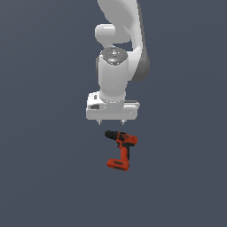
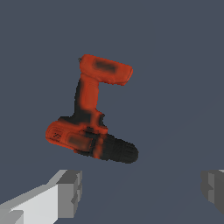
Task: Pick up the object and move it to a goal position.
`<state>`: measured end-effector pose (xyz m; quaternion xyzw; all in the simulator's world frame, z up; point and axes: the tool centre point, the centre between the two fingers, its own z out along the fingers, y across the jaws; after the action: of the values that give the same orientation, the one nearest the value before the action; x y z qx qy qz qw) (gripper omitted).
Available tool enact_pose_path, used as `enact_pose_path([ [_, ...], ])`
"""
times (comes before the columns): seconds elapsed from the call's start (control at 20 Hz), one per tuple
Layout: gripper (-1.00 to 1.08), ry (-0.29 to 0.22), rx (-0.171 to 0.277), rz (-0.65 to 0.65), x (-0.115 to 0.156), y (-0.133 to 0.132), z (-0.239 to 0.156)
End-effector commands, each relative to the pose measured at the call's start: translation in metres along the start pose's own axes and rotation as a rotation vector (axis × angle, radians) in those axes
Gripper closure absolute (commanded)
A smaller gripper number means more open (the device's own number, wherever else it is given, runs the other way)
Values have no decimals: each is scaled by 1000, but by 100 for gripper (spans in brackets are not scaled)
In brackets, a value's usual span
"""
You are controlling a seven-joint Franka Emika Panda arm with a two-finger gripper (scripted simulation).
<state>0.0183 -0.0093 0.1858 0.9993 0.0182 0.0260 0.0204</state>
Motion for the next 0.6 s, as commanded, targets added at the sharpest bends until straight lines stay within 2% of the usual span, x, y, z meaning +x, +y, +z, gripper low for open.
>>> enact_pose_path([
  [0.0, -100, 0, -1, -15, 0, 1, 2],
  [0.55, -100, 4, -10, -202, -4, 6, 29],
])
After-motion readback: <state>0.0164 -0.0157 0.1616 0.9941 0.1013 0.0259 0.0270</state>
